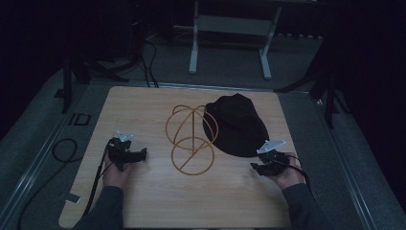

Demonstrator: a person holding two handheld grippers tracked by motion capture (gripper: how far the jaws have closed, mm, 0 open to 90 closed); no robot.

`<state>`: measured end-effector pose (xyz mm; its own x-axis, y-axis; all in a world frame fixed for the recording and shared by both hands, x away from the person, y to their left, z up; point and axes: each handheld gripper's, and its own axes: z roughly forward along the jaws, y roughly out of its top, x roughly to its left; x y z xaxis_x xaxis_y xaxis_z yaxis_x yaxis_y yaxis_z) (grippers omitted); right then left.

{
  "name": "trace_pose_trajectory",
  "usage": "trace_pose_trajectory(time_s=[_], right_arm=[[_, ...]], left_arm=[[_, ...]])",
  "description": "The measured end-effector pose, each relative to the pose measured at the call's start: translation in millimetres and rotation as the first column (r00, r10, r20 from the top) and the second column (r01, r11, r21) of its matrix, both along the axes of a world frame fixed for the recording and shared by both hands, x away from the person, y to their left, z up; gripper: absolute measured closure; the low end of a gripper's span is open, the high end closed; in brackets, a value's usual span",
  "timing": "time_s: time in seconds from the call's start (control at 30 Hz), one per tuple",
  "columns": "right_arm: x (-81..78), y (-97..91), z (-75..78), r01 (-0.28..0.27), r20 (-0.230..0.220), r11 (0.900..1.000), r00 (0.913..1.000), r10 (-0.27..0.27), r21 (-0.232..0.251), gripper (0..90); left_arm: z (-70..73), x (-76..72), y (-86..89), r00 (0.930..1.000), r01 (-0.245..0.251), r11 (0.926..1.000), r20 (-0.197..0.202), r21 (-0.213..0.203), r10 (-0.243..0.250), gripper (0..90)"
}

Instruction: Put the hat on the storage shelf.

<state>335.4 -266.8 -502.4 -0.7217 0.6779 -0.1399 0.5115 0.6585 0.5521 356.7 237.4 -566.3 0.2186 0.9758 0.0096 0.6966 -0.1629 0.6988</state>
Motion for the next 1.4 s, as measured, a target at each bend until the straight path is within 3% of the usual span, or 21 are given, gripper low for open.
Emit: trace_pose_trajectory(time_s=[0.27, 0.67, 1.4], right_arm=[[9.0, -3.0, 17.4, 0.010, -0.037, 0.9998, 0.9993, -0.009, 0.017, 54.0], [24.1, -1.9, 38.0, 0.009, -0.081, 0.9999, 0.9967, -0.010, -0.004, 59.0], [55.9, -5.2, 61.7, 0.061, -0.106, 0.9963, 0.9921, -0.067, -0.060, 54.4]], left_arm=[[0.0, 0.0, 0.0, 1.0000, 0.000, 1.0000, 0.000, 0.000, 0.000, 7.7], [0.1, 0.0, 0.0, 1.0000, 0.000, 1.0000, -0.001, 0.000, 0.000, 7.7], [0.1, 0.0, 0.0, 1.0000, 0.000, 1.0000, 0.000, 0.000, 0.000, 7.7]])
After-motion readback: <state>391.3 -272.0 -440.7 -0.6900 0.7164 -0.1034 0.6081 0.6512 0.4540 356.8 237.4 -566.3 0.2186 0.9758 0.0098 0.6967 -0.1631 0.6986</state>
